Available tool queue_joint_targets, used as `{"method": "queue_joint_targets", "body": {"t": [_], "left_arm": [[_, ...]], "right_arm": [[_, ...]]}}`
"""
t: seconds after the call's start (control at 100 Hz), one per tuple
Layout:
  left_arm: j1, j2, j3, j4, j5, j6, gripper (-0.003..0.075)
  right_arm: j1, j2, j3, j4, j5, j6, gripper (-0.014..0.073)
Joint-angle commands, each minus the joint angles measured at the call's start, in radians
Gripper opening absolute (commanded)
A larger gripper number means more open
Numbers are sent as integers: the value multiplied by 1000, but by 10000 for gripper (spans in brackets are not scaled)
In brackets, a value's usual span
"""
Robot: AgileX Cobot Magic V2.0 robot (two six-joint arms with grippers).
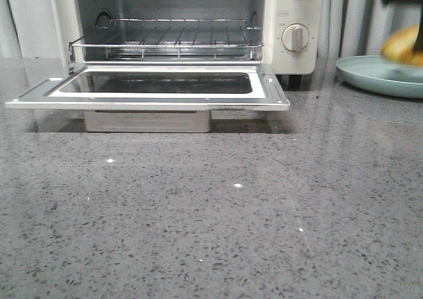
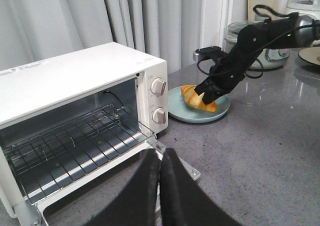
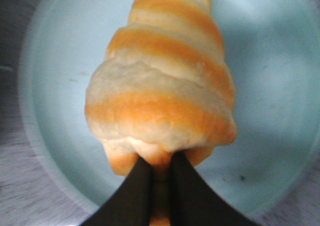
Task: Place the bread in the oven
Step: 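Carry the croissant with the right gripper into the open oven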
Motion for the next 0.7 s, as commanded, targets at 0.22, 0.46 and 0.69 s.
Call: {"method": "queue_joint_targets", "body": {"t": [0.22,0.46,0.69], "left_arm": [[3,-42,-33,-31,-67,-12,-22],[3,-42,-33,-31,-95,-12,-22],[3,-42,-33,-31,-93,-12,-22]], "right_arm": [[338,-480,-32,75,-13,-94,-61],[656,-368,-32,64,-56,-94,-61],[673,-118,-97,66,-112,-94,-61]]}}
